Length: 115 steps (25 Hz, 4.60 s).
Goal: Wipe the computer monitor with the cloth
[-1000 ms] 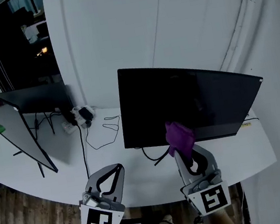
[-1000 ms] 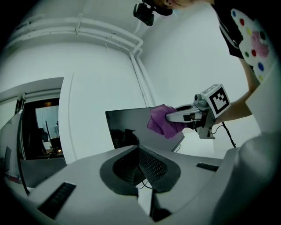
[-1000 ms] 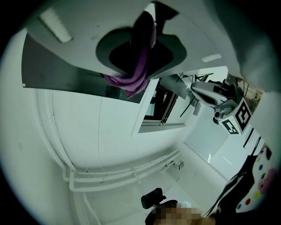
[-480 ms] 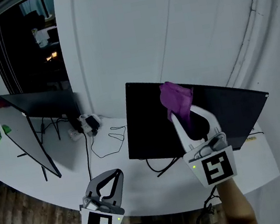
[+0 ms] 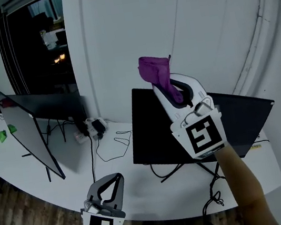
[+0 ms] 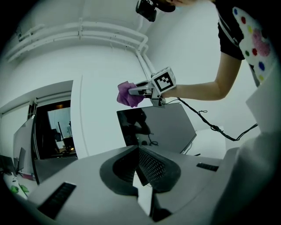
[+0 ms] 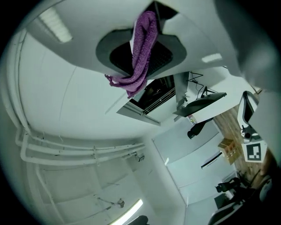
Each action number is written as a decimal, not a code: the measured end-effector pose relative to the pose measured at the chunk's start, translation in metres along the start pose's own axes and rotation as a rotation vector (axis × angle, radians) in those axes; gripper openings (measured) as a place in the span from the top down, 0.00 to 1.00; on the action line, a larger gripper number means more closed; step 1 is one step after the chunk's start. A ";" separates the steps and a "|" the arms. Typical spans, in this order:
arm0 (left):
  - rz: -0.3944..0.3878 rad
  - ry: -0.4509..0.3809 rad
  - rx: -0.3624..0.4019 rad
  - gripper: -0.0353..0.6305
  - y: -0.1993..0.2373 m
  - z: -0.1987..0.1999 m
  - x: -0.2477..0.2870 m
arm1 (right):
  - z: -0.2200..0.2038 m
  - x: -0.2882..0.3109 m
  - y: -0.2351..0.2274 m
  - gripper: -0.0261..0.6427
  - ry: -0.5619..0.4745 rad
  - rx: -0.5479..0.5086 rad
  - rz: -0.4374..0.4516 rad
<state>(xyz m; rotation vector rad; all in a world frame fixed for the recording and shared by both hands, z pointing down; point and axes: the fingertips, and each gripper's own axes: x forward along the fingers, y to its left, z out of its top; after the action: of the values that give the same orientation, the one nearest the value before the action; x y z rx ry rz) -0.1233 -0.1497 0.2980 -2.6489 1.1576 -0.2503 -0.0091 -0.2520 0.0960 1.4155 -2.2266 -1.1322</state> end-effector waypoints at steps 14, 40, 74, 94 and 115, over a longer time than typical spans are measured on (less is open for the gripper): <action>0.083 0.036 -0.001 0.94 0.005 -0.003 -0.010 | -0.038 0.069 0.025 0.84 0.106 -0.251 0.244; 0.100 0.054 0.002 0.94 -0.012 -0.003 0.005 | -0.073 0.052 0.033 0.84 0.158 -0.344 0.395; -0.107 0.020 0.007 0.94 -0.094 0.016 0.069 | -0.149 -0.072 -0.052 0.84 0.353 -0.376 0.258; -0.187 0.002 0.011 0.94 -0.139 0.025 0.103 | -0.187 -0.135 -0.101 0.84 0.432 -0.355 0.178; -0.296 -0.025 0.017 0.94 -0.196 0.040 0.147 | -0.241 -0.228 -0.172 0.84 0.592 -0.402 0.075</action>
<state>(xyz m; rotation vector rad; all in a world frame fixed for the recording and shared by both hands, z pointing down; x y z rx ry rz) 0.1223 -0.1233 0.3247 -2.7926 0.7482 -0.2760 0.3549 -0.2075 0.1687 1.2696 -1.5292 -0.9120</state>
